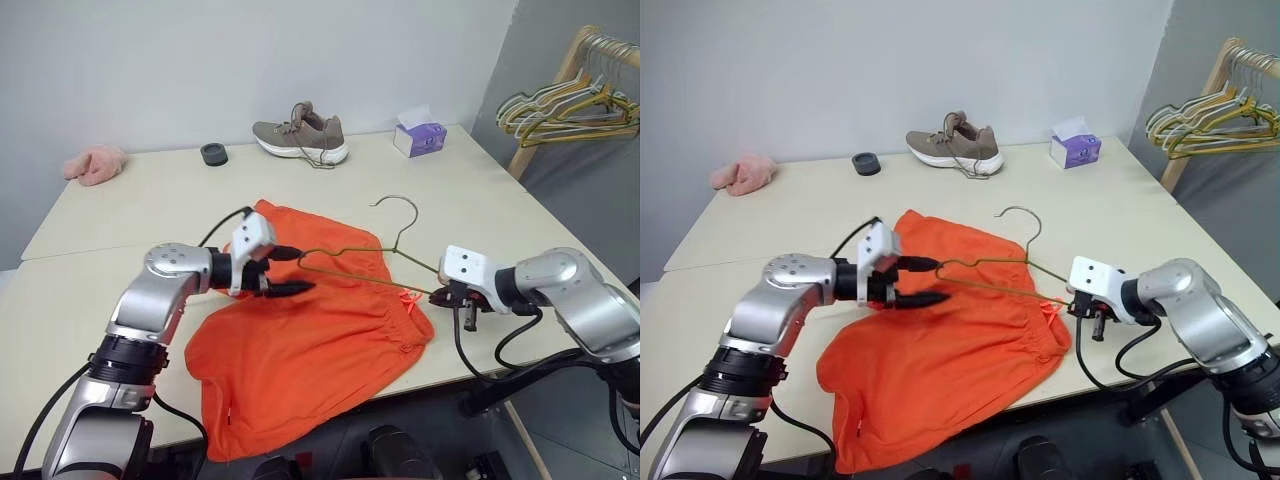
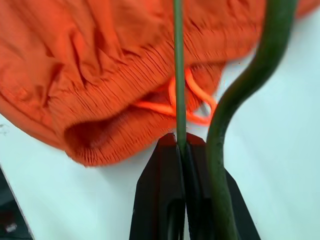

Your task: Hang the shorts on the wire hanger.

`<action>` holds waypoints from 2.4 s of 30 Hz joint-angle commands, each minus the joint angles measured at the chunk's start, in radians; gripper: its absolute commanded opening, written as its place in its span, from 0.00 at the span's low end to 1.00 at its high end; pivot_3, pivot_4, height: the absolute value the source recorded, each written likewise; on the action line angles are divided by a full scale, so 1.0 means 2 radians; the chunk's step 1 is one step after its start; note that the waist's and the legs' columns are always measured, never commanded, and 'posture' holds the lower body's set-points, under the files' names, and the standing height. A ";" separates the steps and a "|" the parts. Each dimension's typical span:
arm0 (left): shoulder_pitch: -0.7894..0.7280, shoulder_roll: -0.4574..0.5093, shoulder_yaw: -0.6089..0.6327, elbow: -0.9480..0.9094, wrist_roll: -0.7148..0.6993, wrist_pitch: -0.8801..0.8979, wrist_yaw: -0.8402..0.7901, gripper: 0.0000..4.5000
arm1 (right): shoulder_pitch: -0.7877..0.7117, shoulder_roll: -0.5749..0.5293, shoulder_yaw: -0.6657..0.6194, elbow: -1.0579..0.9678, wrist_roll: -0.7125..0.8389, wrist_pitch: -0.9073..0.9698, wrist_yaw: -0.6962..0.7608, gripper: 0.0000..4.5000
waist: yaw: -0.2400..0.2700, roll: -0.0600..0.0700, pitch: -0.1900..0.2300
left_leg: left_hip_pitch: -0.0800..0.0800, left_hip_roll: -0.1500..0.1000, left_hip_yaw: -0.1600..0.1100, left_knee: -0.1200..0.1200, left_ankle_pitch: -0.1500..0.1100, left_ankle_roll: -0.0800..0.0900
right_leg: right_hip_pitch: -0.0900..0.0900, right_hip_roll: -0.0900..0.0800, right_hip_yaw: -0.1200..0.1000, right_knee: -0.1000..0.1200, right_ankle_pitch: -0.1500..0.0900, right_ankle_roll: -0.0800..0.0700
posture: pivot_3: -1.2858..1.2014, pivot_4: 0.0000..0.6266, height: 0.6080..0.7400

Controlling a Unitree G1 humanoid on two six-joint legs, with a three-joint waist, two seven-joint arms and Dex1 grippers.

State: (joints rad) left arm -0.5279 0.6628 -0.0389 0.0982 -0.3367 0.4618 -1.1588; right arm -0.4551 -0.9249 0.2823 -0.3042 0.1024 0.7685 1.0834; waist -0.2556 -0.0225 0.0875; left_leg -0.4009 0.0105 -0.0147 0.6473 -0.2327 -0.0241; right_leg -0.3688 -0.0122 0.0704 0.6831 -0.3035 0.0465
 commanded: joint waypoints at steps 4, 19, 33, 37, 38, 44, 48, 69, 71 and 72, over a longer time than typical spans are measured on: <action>-0.034 0.021 0.049 0.053 -0.010 0.003 0.019 0.77 | 0.041 -0.026 -0.081 -0.026 0.036 0.046 -0.013 0.00 | -0.001 0.000 0.000 | 0.000 0.000 0.000 0.000 0.000 0.000 | 0.000 0.000 0.000 0.000 0.000 0.000 | 0.39 0.07 1.00; 0.022 0.030 -0.014 0.030 0.030 -0.067 -0.028 0.77 | 0.267 -0.084 -0.233 -0.081 0.119 0.144 -0.013 0.00 | -0.009 0.000 0.000 | 0.001 0.000 0.001 0.000 0.000 0.000 | 0.001 0.001 0.000 0.000 -0.001 0.002 | 0.38 0.08 1.00; 0.019 0.029 -0.011 0.048 0.042 -0.079 -0.011 0.77 | 0.249 -0.119 -0.215 -0.127 0.164 0.127 0.001 0.00 | -0.025 -0.001 0.000 | 0.001 0.001 0.002 0.001 0.000 0.000 | 0.001 0.001 0.001 -0.001 -0.001 0.002 | 0.38 0.08 1.00; 0.018 0.030 -0.009 0.059 0.048 -0.090 0.000 0.77 | 0.233 -0.123 -0.206 -0.142 0.178 0.130 -0.002 0.00 | -0.027 -0.001 0.000 | 0.001 0.001 0.002 0.000 0.000 0.000 | 0.001 0.001 0.001 -0.001 -0.001 0.002 | 0.38 0.09 1.00; 0.018 0.029 -0.009 0.061 0.049 -0.092 0.001 0.77 | 0.232 -0.124 -0.199 -0.147 0.179 0.128 -0.003 0.00 | -0.026 -0.001 0.000 | 0.001 0.001 0.002 0.000 0.000 0.000 | 0.000 0.001 0.001 -0.001 -0.001 0.002 | 0.38 0.09 1.00; 0.026 0.027 -0.012 0.057 0.050 -0.097 0.008 0.77 | 0.251 -0.129 -0.166 -0.140 0.170 0.115 -0.014 0.00 | -0.024 -0.001 0.000 | 0.000 0.001 0.002 0.000 0.000 0.000 | 0.000 0.001 0.001 -0.001 -0.001 0.002 | 0.39 0.09 1.00; 0.029 0.026 -0.013 0.052 0.049 -0.097 0.011 0.77 | 0.243 -0.118 -0.172 -0.117 0.188 0.126 -0.018 0.00 | -0.024 -0.001 0.000 | 0.000 0.001 0.002 0.000 0.000 0.000 | 0.000 0.001 0.001 -0.001 -0.001 0.002 | 0.39 0.09 1.00; 0.052 0.023 -0.004 0.014 0.022 -0.088 -0.005 0.77 | 0.220 -0.126 -0.187 -0.052 0.252 0.189 -0.004 0.00 | -0.024 -0.001 0.000 | 0.001 0.001 0.002 0.000 0.000 0.000 | 0.000 0.001 0.001 -0.001 -0.001 0.002 | 0.40 0.09 1.00; 0.052 0.024 -0.003 0.020 0.025 -0.093 -0.002 0.77 | 0.213 -0.131 -0.181 -0.058 0.260 0.194 0.002 0.00 | -0.024 -0.001 0.000 | 0.001 0.001 0.002 0.000 0.000 0.000 | 0.000 0.001 0.001 -0.001 -0.001 0.002 | 0.40 0.09 1.00; 0.051 0.024 -0.003 0.023 0.027 -0.094 0.000 0.77 | 0.210 -0.134 -0.178 -0.061 0.263 0.196 0.005 0.00 | -0.024 -0.001 0.000 | 0.001 0.001 0.002 0.000 0.000 0.000 | 0.000 0.001 0.001 -0.001 -0.001 0.002 | 0.40 0.09 1.00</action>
State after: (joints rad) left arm -0.4200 0.7030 -0.0750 0.1534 -0.2754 0.2924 -1.1666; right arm -0.0163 -1.1710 -0.0706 -0.3955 0.6050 1.1533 1.0712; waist -0.3030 -0.0246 0.0878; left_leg -0.3997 0.0120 -0.0101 0.6476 -0.2325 -0.0237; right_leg -0.3682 -0.0093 0.0724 0.6811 -0.3055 0.0511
